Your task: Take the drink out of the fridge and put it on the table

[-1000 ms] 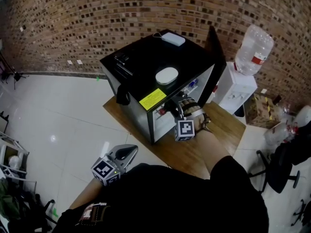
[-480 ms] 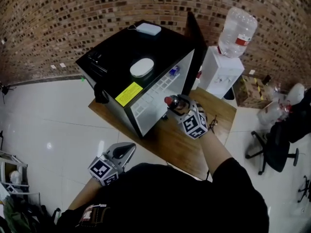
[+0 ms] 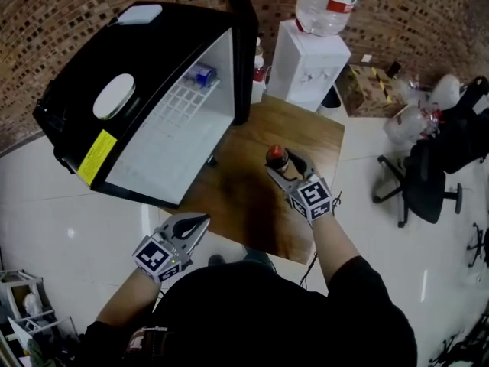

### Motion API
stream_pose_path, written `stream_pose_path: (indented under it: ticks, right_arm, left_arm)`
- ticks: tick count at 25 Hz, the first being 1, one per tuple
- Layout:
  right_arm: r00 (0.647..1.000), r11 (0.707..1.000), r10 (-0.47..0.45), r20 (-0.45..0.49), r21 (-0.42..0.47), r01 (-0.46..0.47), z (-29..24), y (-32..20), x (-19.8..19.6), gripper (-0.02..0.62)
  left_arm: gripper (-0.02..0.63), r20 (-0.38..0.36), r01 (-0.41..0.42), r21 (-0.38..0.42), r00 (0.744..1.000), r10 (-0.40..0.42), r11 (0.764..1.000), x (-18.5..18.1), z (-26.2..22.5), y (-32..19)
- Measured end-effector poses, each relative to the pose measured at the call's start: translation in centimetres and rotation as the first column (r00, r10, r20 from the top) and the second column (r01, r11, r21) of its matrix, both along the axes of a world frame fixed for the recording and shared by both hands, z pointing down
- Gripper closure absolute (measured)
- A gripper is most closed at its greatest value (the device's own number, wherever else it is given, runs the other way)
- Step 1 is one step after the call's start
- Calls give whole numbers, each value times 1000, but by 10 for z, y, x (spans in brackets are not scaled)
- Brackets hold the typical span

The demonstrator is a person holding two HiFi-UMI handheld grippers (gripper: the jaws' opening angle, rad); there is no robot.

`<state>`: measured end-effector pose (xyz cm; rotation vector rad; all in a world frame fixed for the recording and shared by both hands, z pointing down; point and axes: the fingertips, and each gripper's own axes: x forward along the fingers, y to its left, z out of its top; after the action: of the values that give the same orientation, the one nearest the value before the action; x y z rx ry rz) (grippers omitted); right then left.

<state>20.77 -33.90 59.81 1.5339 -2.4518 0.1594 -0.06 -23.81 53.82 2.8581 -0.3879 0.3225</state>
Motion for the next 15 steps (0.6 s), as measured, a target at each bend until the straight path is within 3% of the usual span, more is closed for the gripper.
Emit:
stream_pose_path:
  ticks: [9,15]
  right_arm:
    - [991,1000,-20,136,26,17,81,6,30,291]
    - [980,999,-14,200,51,4,115,4,47,290]
  left_arm:
    - [609,23,-103,-95,994,106,990,120,99,-8]
    - [609,8,-121,-137,992,124,983,164,132,-11]
